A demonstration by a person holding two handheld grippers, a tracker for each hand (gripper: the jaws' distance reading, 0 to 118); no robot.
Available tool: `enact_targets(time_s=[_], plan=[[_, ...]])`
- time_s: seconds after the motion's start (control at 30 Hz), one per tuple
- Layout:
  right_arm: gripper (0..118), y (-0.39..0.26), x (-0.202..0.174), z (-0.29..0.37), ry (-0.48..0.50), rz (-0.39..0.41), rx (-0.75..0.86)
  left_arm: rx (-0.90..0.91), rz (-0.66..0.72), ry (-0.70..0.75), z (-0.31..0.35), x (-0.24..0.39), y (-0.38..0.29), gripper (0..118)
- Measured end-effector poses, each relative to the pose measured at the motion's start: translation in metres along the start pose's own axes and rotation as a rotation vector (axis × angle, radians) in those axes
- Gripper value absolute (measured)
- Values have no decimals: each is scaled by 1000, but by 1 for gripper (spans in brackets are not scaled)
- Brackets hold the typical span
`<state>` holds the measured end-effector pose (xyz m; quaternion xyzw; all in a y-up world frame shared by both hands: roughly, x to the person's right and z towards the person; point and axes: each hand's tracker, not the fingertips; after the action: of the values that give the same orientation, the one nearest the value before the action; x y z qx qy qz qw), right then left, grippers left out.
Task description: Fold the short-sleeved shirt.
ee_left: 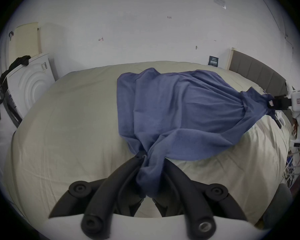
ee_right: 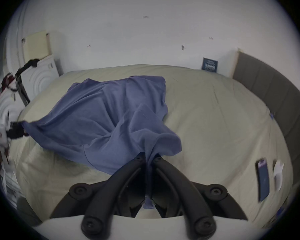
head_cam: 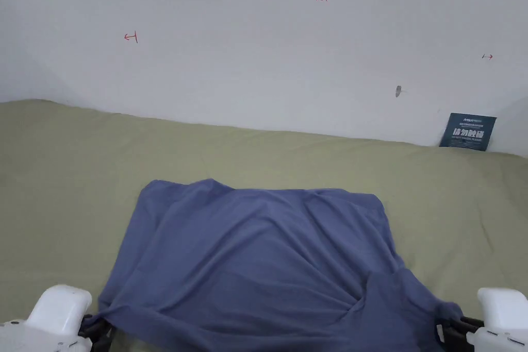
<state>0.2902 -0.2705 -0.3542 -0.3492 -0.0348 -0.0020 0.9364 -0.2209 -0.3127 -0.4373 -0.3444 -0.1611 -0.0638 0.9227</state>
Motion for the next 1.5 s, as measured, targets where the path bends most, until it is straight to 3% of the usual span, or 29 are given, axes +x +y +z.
enact_targets(time_s=[0.13, 0.33, 0.37, 0.53, 0.6, 0.63, 0.67, 0.7, 0.73, 0.77, 0.9, 1.03, 1.13, 1.2, 1.27, 1.3, 1.33, 1.37, 1.4, 1.47, 1.5], plan=[[6, 38, 7, -22, 16, 116, -40, -51, -80, -9, -15, -13, 36, 6], [6, 98, 37, -77, 82, 21, -213, -147, 6, -68, -57, -46, 79, 6], [6, 106, 39, -82, 80, -6, -210, -157, 20, -75, -64, -50, 85, 6], [6, 136, 31, -114, 73, 7, -178, -211, 75, -65, -104, -62, 109, 6], [13, 143, 26, -128, 69, -11, -168, -223, 62, -31, -115, -57, 111, 7], [30, 142, 25, -135, 65, -27, -166, -225, 44, -20, -121, -57, 112, 13], [67, 142, 22, -141, 47, -43, -167, -223, 27, 0, -125, -55, 113, 31], [89, 140, 20, -146, 23, -53, -162, -218, 29, 29, -129, -54, 113, 57], [93, 136, 21, -150, 28, -59, -159, -214, 29, 33, -128, -53, 111, 82], [89, 132, 22, -150, 42, -86, -141, -206, 44, 51, -129, -55, 110, 94], [90, 124, 27, -132, 62, -164, 53, -27, 153, 99, -93, -59, 106, 93], [91, 101, 3, -66, -6, -95, 331, 217, 155, 132, -29, -39, 100, 93], [92, 68, -24, -23, -30, -93, 425, 352, 148, 140, 10, -4, 81, 93], [92, 44, -45, -1, -32, -96, 396, 391, 148, 187, 33, 25, 64, 93], [89, 16, -61, 18, -18, -91, 397, 401, 154, 184, 48, 44, 43, 89], [83, 6, -71, 25, -23, -76, 386, 407, 159, 187, 58, 56, 34, 78], [67, -6, -80, 33, -32, -50, 379, 410, 160, 190, 68, 66, 23, 54], [29, -17, -88, 42, -53, -6, 366, 418, 155, 206, 77, 75, 13, 5], [1, -27, -95, 50, -76, 28, 348, 414, 149, 264, 84, 84, 3, 0], [1, -49, -108, 66, -138, 30, 391, 421, 140, 250, 98, 92, -15, 0], [1, -55, -109, 71, -103, 3, 376, 393, 147, 245, 100, 95, -19, 0]])
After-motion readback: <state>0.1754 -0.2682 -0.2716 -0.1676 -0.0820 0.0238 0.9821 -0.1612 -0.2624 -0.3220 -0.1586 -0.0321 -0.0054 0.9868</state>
